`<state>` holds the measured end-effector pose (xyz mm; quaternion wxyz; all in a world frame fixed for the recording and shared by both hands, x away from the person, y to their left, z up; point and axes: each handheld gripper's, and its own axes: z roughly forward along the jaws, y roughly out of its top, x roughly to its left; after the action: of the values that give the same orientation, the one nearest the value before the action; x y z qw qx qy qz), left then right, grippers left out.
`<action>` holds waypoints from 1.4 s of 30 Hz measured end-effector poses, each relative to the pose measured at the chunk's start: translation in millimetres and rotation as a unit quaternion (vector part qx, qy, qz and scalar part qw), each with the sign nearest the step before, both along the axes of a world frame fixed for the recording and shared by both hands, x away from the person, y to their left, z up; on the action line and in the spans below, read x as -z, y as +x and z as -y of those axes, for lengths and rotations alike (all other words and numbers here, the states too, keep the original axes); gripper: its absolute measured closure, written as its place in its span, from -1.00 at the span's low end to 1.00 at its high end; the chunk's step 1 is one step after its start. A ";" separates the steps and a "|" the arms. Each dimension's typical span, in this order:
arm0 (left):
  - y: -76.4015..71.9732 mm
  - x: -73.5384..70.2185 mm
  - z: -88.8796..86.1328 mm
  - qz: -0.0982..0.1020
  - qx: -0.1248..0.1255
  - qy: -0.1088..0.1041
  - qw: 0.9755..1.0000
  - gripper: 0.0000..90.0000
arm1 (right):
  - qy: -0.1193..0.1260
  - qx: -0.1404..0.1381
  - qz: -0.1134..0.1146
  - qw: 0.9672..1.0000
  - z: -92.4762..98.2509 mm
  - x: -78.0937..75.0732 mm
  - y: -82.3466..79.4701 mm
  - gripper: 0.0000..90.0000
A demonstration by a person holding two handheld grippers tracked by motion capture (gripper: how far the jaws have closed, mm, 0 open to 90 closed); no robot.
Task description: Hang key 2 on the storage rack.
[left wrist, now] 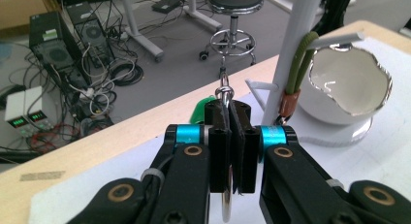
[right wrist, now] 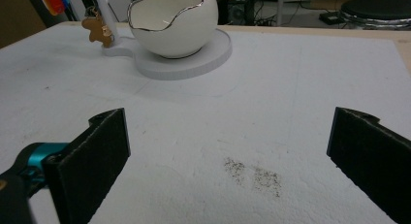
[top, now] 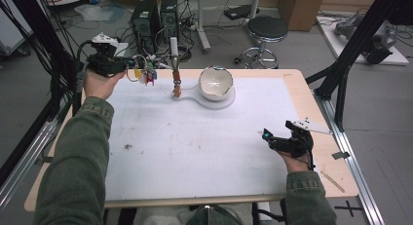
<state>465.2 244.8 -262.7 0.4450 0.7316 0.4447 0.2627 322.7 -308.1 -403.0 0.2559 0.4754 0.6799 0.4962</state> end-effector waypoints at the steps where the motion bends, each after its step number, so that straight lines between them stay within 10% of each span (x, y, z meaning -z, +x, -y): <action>1: 0.8 0.7 0.4 -0.001 -0.002 -0.002 1.000 0.93 | -0.001 0.000 0.002 1.000 0.2 0.0 0.2 -0.99; 42: 24.9 23.7 69.7 0.002 0.023 0.010 1.000 0.92 | 0.008 -0.004 0.001 1.000 0.2 -0.4 0.5 -0.99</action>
<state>490.2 175.0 -286.4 0.4442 0.7456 0.4242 0.2585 323.2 -308.3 -402.6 0.2510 0.4741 0.6777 0.5029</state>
